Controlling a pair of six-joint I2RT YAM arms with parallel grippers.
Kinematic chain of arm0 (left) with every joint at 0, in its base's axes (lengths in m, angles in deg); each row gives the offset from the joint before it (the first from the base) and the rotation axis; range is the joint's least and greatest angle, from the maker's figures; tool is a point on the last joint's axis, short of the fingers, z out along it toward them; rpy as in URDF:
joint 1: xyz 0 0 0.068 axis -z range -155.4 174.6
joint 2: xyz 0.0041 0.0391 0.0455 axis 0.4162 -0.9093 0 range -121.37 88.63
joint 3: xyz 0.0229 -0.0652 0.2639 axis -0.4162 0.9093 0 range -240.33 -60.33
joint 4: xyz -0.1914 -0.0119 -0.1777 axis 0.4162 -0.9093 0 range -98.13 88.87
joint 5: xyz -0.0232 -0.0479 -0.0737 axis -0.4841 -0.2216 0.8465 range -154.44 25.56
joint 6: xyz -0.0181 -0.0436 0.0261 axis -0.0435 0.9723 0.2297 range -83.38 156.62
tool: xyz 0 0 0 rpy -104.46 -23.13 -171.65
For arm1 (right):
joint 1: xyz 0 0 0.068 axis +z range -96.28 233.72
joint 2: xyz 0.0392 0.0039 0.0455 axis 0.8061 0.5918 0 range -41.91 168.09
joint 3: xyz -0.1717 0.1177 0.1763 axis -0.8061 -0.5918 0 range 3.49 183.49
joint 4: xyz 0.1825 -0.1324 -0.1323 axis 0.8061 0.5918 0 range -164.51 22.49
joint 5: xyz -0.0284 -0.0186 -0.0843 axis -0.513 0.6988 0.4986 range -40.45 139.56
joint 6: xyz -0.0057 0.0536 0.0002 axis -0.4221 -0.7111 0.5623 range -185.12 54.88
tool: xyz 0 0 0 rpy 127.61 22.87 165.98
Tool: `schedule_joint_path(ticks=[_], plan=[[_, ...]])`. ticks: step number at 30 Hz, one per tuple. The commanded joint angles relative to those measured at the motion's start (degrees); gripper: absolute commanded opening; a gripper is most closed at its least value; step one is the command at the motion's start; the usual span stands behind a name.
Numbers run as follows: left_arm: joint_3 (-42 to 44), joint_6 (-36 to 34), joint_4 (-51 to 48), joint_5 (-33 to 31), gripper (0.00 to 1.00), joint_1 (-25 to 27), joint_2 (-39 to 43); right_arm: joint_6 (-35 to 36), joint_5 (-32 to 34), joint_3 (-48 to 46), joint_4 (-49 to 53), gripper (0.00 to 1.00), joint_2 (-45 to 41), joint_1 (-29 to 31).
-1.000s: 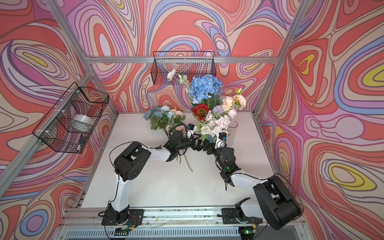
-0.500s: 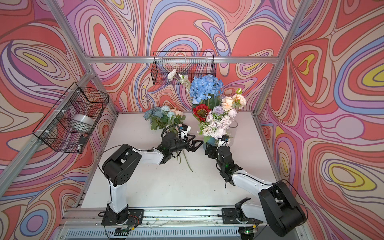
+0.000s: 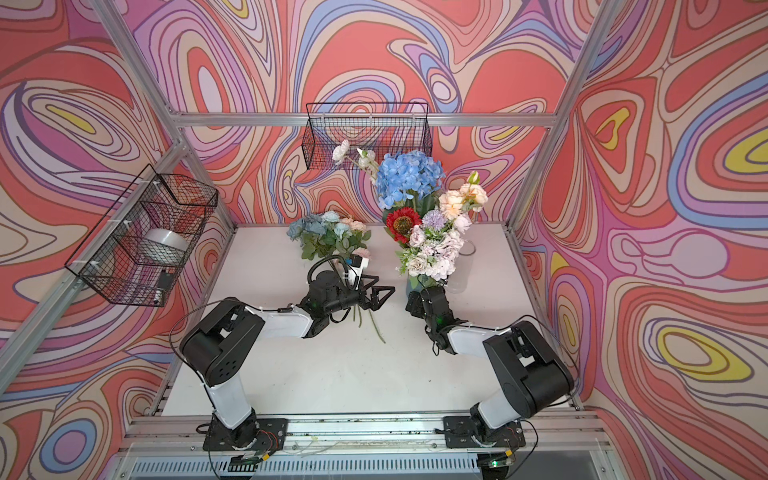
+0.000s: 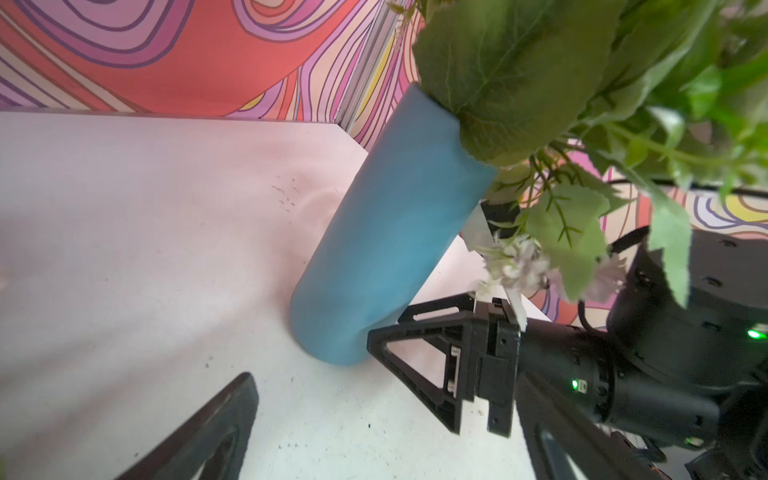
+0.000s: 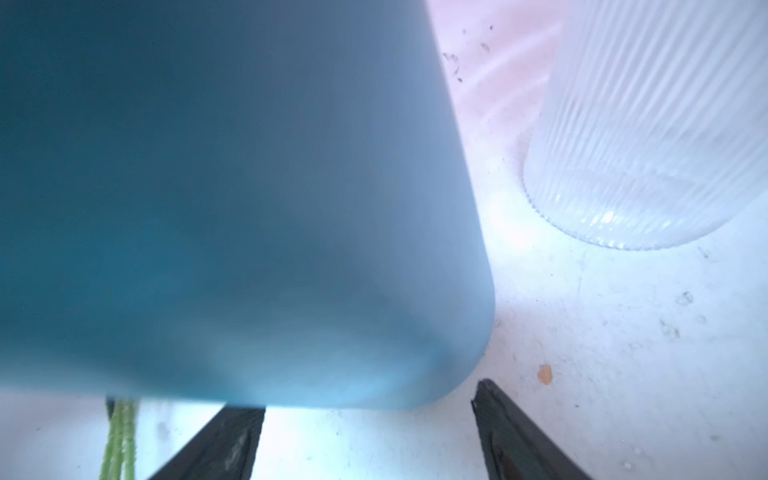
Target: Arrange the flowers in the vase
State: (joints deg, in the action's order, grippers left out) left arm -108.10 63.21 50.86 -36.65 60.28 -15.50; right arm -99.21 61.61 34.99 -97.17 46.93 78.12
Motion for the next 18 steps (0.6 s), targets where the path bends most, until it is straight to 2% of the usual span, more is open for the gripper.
schedule_joint_path(ticks=[1,18], plan=[[1.77,0.16,3.44,-1.21,1.00,-0.69,2.42,-1.06,-0.90,2.20,1.30,0.81,2.30,0.25],[4.00,0.40,5.14,-1.91,1.00,-1.93,4.51,3.56,2.30,10.06,0.59,0.82,10.27,-0.28]])
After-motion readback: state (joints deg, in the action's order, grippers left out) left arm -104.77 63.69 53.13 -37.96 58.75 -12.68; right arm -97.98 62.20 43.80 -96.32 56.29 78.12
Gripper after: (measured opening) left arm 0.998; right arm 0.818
